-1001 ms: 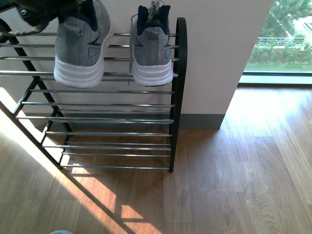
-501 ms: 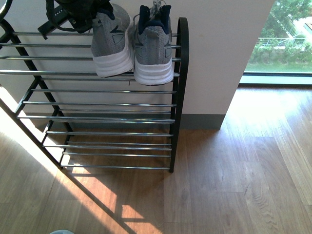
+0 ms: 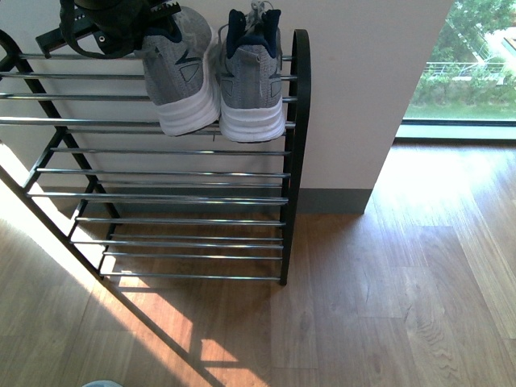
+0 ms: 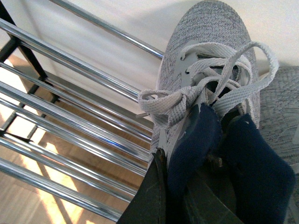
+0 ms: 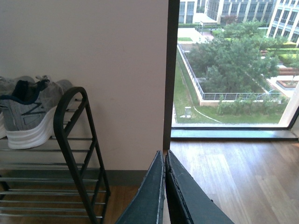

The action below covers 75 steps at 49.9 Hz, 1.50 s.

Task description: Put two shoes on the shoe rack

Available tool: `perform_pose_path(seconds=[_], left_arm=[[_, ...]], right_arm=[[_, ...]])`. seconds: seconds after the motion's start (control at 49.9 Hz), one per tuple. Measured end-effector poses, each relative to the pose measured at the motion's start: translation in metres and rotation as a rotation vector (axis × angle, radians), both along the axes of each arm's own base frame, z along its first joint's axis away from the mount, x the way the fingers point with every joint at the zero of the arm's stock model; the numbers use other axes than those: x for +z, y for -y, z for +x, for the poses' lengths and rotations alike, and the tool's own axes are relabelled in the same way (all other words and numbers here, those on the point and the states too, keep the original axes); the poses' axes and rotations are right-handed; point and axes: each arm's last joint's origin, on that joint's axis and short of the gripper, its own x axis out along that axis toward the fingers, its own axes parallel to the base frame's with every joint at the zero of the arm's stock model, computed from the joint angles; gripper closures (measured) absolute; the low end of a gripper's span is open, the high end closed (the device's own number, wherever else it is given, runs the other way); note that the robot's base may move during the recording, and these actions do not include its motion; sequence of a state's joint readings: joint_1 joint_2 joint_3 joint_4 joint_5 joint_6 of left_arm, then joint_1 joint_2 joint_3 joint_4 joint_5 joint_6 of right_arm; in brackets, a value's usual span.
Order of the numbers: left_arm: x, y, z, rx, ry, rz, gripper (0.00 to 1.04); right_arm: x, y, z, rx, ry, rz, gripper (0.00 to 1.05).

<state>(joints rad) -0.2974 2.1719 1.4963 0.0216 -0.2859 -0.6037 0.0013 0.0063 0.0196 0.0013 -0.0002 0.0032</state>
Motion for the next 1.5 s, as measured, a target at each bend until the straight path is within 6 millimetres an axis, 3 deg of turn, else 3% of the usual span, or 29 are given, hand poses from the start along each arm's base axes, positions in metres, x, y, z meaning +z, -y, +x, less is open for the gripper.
perform_pose_path(seconds=[0.2,0.381,0.501,0.641,0.701,0.821,1.061,1.182,1.342,1.422,1.502], left_arm=[[0.003,0.001,0.003,-0.035,-0.010,0.085,1.00],[0.011,0.001,0.002,-0.010,0.052,0.259,0.61],[0.025,0.001,-0.007,0.003,0.102,0.299,0.45],[0.064,0.001,-0.040,0.072,0.220,0.345,0.18],[0.080,0.000,-0.066,0.110,0.271,0.352,0.08],[0.089,-0.002,-0.103,0.151,0.303,0.358,0.10],[0.088,-0.011,-0.166,0.195,0.328,0.317,0.09],[0.086,-0.017,-0.185,0.232,0.346,0.289,0.09],[0.083,-0.023,-0.195,0.270,0.367,0.272,0.09],[0.078,-0.033,-0.199,0.042,0.482,0.221,0.22],[0.070,-0.050,-0.216,-0.125,0.594,0.274,0.38]], right_arm=[[0.000,0.000,0.000,0.000,0.001,0.000,1.03],[0.000,0.000,0.000,0.000,0.001,0.000,1.03],[0.000,0.000,0.000,0.000,0.001,0.000,1.03],[0.000,0.000,0.000,0.000,0.001,0.000,1.03],[0.000,0.000,0.000,0.000,0.001,0.000,1.03],[0.000,0.000,0.000,0.000,0.001,0.000,1.03],[0.000,0.000,0.000,0.000,0.001,0.000,1.03],[0.000,0.000,0.000,0.000,0.000,0.000,1.03],[0.000,0.000,0.000,0.000,0.000,0.000,1.03],[0.000,0.000,0.000,-0.001,0.000,0.000,1.03],[0.000,0.000,0.000,-0.001,0.000,0.000,1.03]])
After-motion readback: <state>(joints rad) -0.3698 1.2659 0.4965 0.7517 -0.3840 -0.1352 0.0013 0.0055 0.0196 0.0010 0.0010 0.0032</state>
